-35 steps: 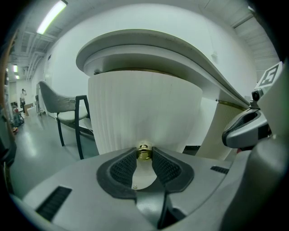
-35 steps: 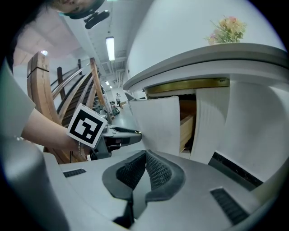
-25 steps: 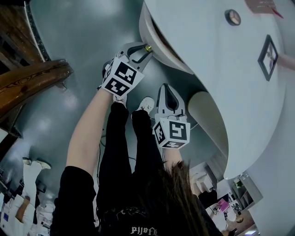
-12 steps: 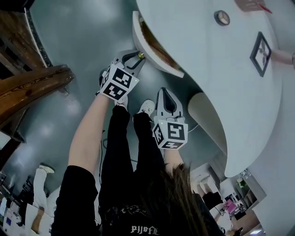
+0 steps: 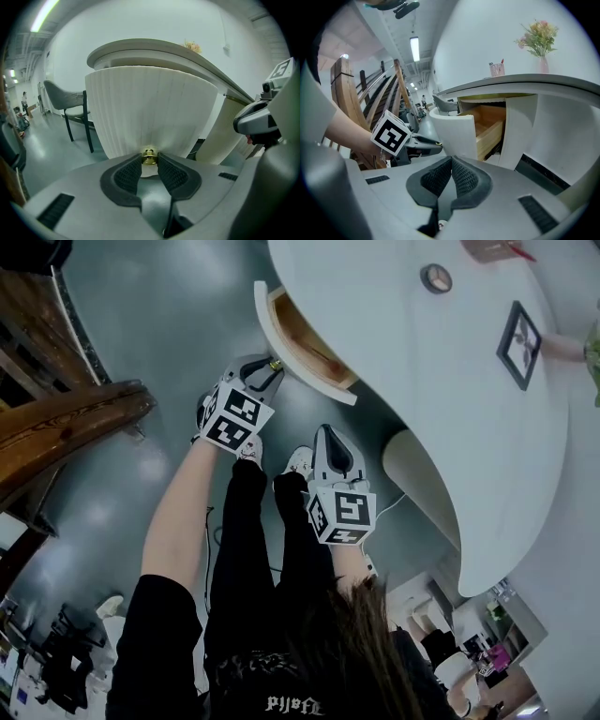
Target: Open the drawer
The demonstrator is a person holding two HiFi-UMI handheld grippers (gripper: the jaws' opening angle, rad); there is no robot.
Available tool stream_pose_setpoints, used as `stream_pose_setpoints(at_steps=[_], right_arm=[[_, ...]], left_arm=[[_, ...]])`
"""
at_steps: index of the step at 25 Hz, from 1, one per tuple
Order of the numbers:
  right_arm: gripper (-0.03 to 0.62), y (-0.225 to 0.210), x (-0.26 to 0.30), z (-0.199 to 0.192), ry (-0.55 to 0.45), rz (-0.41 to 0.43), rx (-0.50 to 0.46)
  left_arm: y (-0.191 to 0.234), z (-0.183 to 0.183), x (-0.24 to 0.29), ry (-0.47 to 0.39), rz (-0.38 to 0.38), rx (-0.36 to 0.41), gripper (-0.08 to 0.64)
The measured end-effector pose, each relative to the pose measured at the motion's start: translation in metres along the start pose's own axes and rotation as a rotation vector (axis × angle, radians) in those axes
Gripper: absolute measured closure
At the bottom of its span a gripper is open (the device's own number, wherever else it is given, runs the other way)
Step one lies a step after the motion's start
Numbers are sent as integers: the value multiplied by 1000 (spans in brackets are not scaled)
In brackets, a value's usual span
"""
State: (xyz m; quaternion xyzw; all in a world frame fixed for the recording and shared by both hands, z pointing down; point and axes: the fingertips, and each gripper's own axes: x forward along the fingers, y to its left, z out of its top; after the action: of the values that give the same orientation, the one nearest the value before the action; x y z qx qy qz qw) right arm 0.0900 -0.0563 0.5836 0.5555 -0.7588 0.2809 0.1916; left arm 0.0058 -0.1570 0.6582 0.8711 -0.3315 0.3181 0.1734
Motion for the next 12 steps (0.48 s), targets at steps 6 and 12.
stream_pose_setpoints(at_steps=[6,12], right_arm=[[568,5,-9,3,11,12,-5],[568,18,-15,2,22,36,-17]], left_arm=[[-1,-3,-7,28,3,2,443],[-2,-15,-17,66,6,3,443]])
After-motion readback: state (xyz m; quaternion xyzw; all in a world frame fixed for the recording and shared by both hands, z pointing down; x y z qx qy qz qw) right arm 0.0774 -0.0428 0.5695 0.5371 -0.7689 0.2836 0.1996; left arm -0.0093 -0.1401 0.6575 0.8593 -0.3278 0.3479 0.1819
